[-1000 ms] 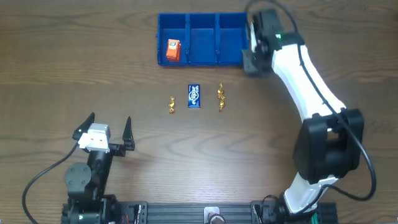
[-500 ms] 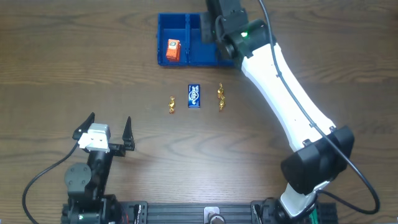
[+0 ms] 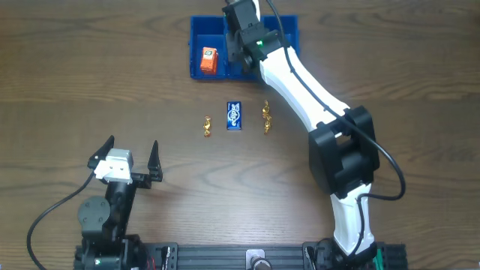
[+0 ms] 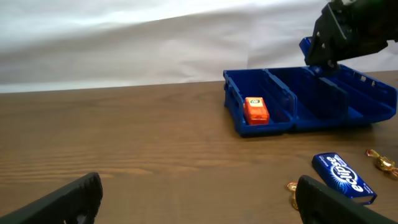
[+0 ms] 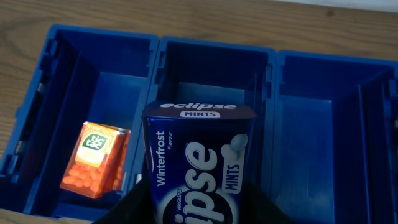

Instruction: Sort Candies Into Trays

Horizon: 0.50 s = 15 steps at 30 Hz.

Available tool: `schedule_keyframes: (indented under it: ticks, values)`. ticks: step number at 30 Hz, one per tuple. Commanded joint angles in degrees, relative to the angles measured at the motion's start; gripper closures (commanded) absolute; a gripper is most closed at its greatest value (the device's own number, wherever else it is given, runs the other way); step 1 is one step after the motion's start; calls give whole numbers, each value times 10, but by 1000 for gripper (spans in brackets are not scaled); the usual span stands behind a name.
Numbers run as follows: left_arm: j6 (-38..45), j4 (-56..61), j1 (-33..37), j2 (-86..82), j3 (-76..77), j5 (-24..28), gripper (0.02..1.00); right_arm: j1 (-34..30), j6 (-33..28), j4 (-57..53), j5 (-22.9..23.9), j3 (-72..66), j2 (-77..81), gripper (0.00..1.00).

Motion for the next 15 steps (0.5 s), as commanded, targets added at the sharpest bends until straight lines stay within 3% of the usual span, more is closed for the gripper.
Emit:
schedule_keyframes:
  ticks: [1,15]
  values:
    - [8,-19,2,-3,-11,8,20,5,8,9,13,10,16,965]
    - [8,-19,2,-3,-11,8,23,5,8,13,27,10,42,965]
